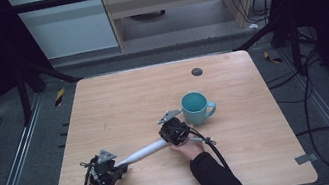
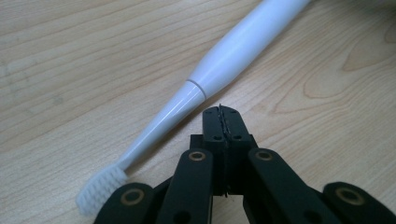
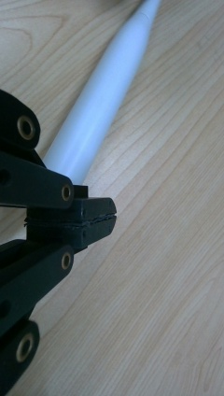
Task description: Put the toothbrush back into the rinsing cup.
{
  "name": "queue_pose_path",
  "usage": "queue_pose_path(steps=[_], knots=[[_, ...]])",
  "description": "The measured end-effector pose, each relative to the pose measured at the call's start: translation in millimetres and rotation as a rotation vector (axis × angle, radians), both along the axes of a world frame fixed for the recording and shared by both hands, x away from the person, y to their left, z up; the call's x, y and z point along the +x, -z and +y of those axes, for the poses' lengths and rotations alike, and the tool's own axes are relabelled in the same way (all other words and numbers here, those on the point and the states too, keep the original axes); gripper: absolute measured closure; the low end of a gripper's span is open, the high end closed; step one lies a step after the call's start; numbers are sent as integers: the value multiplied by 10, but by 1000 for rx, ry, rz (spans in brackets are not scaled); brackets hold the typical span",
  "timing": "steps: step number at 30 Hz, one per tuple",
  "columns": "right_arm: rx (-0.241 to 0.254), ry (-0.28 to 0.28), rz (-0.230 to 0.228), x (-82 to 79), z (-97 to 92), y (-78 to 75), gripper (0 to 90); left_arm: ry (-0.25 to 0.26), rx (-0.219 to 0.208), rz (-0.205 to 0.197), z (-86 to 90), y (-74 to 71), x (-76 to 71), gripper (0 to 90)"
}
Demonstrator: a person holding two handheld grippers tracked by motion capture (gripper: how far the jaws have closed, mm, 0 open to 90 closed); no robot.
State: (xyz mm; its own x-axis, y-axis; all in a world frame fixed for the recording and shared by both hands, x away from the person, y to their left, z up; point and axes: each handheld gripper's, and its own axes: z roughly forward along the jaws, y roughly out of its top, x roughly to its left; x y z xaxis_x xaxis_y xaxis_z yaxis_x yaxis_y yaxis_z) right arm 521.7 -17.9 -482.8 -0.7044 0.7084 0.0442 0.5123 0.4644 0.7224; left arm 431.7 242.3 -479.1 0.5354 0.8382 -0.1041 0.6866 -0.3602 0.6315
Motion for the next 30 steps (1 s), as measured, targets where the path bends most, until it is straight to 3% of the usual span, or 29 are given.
queue_pose_path(steps=[12,30], knots=[[-25,-35,9,-128,-38,-7,900,-23,4,-6,15,7,86,900],[-26,-90,40,-323,-43,19,900,-54,11,-48,42,-31,231,900]])
